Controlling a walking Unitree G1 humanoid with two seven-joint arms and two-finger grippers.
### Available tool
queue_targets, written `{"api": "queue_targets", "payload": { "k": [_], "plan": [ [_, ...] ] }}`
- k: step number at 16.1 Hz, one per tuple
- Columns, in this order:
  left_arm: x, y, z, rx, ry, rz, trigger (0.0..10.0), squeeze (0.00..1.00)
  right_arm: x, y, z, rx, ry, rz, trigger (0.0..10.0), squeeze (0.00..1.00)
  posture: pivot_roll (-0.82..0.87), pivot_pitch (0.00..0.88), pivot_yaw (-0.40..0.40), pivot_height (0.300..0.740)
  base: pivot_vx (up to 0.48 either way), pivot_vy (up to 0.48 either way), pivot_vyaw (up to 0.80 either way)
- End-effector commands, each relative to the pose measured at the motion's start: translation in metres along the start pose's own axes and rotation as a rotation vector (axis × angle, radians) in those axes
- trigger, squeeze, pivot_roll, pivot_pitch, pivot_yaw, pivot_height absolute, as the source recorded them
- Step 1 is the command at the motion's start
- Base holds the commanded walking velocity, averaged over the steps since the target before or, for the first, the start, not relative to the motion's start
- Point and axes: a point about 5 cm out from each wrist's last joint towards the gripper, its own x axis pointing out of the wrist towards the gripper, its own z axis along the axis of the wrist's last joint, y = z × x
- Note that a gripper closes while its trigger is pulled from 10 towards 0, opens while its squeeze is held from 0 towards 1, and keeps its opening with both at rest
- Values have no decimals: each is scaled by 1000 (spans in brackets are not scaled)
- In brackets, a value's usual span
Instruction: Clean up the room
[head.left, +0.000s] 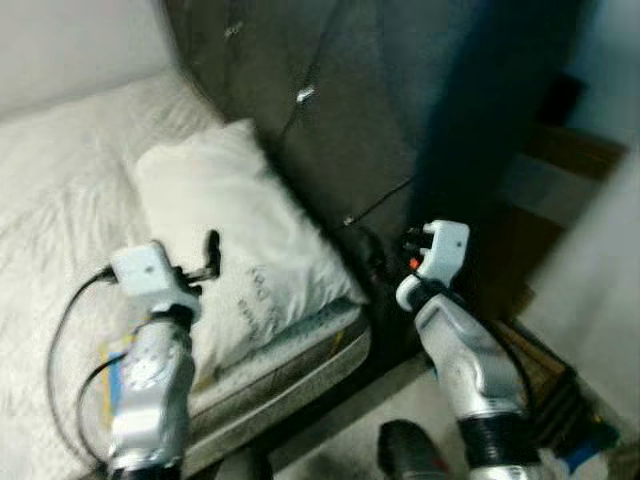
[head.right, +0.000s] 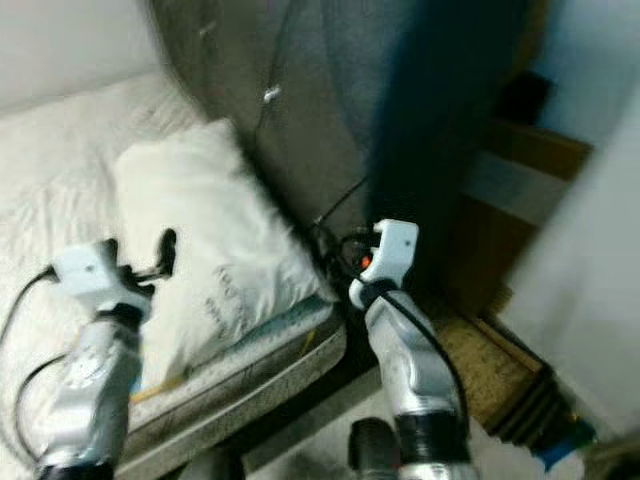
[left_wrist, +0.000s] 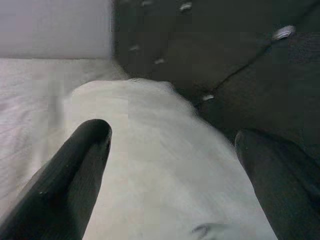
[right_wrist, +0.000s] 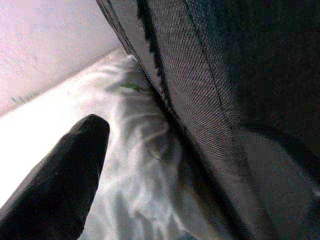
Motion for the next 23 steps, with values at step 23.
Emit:
{"api": "queue_targets", "payload": {
  "k": [23],
  "plan": [
    [-58, 28, -4, 83, 114, 61, 10000, 0, -71, -5, 21, -58, -52, -17, 10000, 0, -179, 0, 51, 740, 0, 0, 0]
  ]
}}
